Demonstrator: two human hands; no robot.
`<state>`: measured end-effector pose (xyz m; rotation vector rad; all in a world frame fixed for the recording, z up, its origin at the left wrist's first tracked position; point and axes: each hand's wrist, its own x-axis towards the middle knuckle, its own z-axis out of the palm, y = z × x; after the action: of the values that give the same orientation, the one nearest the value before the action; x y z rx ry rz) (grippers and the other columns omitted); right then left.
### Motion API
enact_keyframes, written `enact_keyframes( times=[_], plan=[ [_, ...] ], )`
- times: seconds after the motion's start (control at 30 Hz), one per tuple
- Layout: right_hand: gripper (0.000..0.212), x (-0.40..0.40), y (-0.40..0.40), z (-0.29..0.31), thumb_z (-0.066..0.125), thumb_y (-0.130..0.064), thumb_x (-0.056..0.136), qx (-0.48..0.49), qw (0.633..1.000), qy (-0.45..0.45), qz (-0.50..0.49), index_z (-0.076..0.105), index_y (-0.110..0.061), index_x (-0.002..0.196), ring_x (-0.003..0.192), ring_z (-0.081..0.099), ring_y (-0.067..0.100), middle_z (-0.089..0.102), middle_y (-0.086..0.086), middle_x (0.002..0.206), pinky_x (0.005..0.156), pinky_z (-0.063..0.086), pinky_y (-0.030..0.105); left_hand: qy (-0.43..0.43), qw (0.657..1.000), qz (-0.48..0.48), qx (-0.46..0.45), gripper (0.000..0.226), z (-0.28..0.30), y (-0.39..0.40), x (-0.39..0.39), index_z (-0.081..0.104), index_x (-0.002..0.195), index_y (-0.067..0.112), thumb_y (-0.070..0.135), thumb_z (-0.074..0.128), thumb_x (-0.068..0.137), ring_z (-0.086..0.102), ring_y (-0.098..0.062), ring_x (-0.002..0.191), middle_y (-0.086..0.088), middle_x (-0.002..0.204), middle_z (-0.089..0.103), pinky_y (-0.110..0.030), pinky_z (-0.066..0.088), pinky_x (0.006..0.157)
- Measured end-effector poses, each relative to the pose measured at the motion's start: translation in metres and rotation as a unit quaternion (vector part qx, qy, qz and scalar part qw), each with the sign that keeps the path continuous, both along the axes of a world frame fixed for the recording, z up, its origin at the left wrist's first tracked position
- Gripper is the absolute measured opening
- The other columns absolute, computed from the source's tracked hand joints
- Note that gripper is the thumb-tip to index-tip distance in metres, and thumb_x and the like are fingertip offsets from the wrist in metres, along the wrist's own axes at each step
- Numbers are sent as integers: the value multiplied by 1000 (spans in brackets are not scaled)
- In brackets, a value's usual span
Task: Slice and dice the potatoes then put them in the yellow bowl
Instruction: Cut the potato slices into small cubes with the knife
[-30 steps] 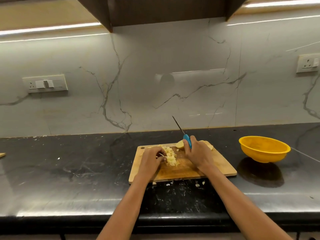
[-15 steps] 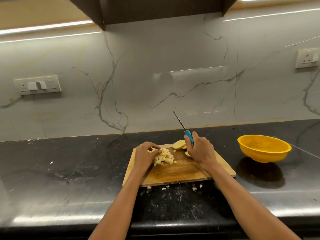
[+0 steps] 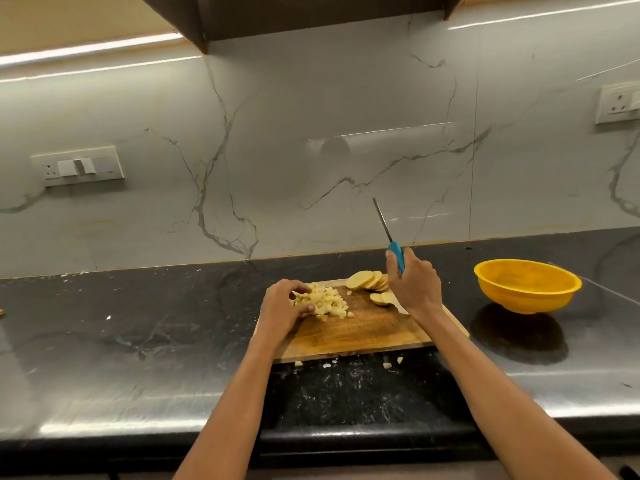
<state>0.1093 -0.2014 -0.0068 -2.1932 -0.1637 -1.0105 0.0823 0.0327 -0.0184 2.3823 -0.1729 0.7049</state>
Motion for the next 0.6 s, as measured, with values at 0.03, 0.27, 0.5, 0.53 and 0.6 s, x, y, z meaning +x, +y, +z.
enact_keyframes(
  times=[0.03, 0.27, 0.5, 0.53, 0.6],
  plan=[
    [38, 1, -1, 0, 43, -34, 100, 5, 1000, -3, -2, 59, 0, 105, 49, 47, 8, 54, 1, 67, 46, 33, 16, -29, 1000, 7, -3, 22, -1, -1, 1, 69, 98, 17, 13, 74, 77, 56, -9, 84, 2, 101, 65, -24, 46, 77],
    [34, 13, -17, -2, 58, -33, 94, 14, 1000, -7, 9, 62, -2, 107, 60, 51, 11, 55, 1, 74, 51, 32, 12, 0, 986, -132, 106, 23, -2, -40, -1, 71, 97, 23, 35, 72, 78, 54, -6, 90, 5, 100, 67, -23, 43, 82],
    [39, 20, -21, -1, 52, -35, 96, 67, 998, -16, -15, 58, -1, 114, 64, 53, 11, 60, 8, 80, 54, 36, 17, -19, 993, -49, 104, 16, 2, -53, 13, 69, 99, 27, 33, 65, 85, 51, -9, 100, 8, 108, 65, -37, 40, 93],
    [38, 21, -21, 0, 51, -35, 97, 83, 996, -19, -17, 58, -1, 110, 62, 51, 10, 58, 6, 77, 54, 36, 17, -26, 994, -56, 88, 15, 3, -57, 13, 70, 100, 26, 32, 63, 87, 53, -9, 98, 7, 106, 66, -36, 41, 91],
    [38, 22, -20, 0, 49, -36, 97, 99, 995, -19, -20, 58, 0, 103, 58, 47, 7, 53, 3, 74, 52, 33, 14, -41, 994, -74, 71, 17, 4, -68, 17, 71, 101, 24, 30, 62, 88, 57, -9, 95, 6, 101, 69, -38, 44, 90]
  ],
)
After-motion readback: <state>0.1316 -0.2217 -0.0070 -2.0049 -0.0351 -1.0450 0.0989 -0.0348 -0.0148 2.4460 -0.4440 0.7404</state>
